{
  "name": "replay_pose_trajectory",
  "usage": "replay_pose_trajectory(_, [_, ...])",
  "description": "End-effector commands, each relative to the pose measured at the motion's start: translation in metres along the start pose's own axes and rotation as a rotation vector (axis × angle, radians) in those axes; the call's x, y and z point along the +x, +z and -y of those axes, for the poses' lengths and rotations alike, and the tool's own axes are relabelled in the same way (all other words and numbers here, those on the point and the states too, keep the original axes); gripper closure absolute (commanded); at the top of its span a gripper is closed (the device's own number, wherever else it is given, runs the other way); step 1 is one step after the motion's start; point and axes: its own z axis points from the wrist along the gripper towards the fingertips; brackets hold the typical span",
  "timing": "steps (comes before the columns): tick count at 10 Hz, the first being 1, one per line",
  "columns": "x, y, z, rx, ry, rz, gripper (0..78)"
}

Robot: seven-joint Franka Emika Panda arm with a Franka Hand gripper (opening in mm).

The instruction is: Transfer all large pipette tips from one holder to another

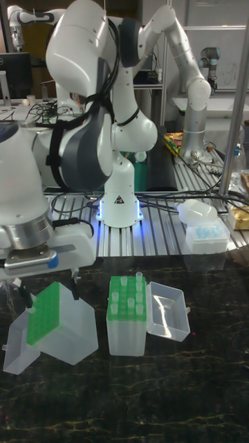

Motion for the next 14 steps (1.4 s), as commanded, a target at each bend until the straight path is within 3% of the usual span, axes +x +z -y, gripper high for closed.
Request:
replay_pose_trajectory(1, [-0.003, -0.001, 0.012, 0.007, -0.021, 0.005, 0.1])
replay_pose_trajectory(4, [-0.009, -0.004, 0.027, 0.014, -0.049, 0.001, 0.1])
replay_pose_trajectory(7, [-0.009, -0.004, 0.027, 0.004, -0.044, -0.003, 0.1])
replay_pose_trajectory(10, [-0.009, -0.004, 0.027, 0.012, 0.104, -0.027, 0.1])
replay_pose_trajectory(11, [-0.009, -0.004, 0.027, 0.015, 0.229, -0.027, 0.1])
replay_pose_trajectory(12, [-0.009, -0.004, 0.027, 0.013, 0.293, -0.028, 0.1])
replay_pose_trajectory(14, [-0.008, -0.004, 0.027, 0.009, 0.271, -0.017, 0.1])
